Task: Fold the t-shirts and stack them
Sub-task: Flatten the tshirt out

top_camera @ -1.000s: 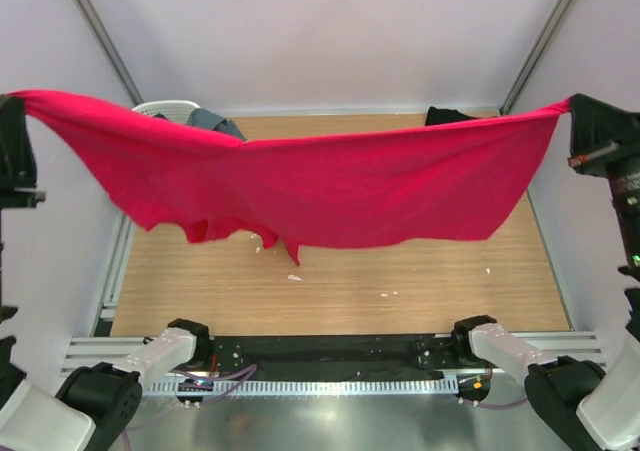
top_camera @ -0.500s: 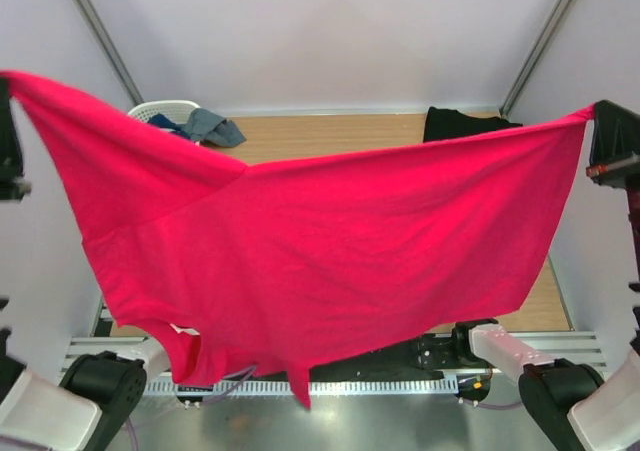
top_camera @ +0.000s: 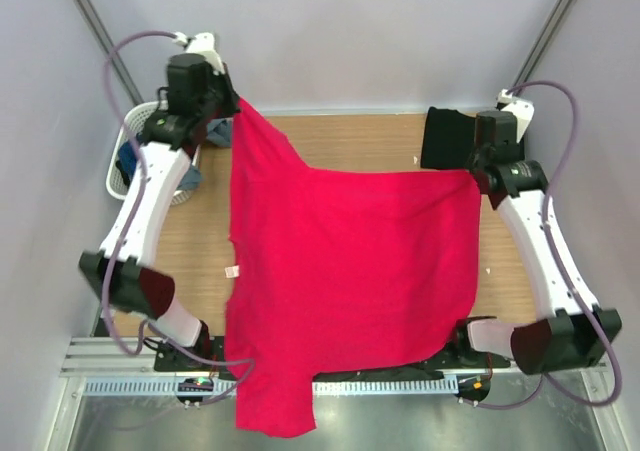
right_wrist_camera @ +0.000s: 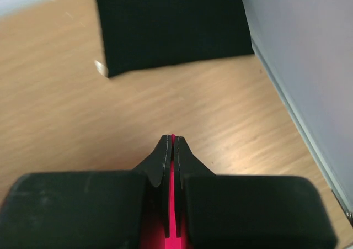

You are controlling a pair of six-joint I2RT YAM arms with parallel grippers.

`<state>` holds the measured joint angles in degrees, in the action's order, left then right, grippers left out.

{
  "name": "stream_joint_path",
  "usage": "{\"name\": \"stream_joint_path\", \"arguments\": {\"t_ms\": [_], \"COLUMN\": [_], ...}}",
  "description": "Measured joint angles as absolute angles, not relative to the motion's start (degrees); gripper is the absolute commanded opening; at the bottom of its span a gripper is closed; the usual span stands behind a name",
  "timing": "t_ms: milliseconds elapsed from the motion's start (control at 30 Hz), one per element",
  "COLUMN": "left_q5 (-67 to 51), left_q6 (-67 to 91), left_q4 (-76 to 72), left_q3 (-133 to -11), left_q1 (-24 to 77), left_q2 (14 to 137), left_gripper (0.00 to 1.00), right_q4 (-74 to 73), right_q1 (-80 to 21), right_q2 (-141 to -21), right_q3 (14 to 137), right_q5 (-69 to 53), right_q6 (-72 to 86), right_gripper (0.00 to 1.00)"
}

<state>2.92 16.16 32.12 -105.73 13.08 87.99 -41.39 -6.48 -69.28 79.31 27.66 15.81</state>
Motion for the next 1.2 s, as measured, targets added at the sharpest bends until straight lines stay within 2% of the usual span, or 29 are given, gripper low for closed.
{"name": "stream_joint_path", "arguments": {"t_ms": [133, 267, 467, 733, 933, 1200], "left_q5": [2.9, 3.1, 3.2, 2.2, 0.2, -4.9], "left_q6": [16.3, 16.3, 16.3, 16.2, 16.1, 16.1], "left_q4": [29.7, 26.3, 22.6, 19.7, 16.8, 10.6], "left_q3": [-102.3, -105.1, -117.7, -129.8, -134.0, -134.7], "left_q1": [13.1, 13.1, 13.1, 12.4, 11.5, 11.4], "left_q2": [98.1, 107.4, 122.4, 134.7, 138.7, 140.2], "left_gripper": [0.00, 0.00, 0.00, 0.00, 0.00, 0.00], "right_q4": [-36.1, -28.2, -18.5, -13.4, -12.0, -11.6], "right_q1": [-2.8, 1.1, 3.8, 6.1, 6.8, 6.8], "right_q2": [-76.1, -85.7, -105.1, -121.6, -126.9, -128.4], "right_q3": [71.9, 72.0, 80.9, 93.7, 102.1, 105.5], "right_q5": [28.6, 28.3, 25.3, 19.2, 17.5, 16.8], "right_q6": [17.4, 17.5, 16.2, 16.1, 15.1, 13.9], "right_gripper": [0.01, 0.01, 0.01, 0.01, 0.01, 0.01]}}
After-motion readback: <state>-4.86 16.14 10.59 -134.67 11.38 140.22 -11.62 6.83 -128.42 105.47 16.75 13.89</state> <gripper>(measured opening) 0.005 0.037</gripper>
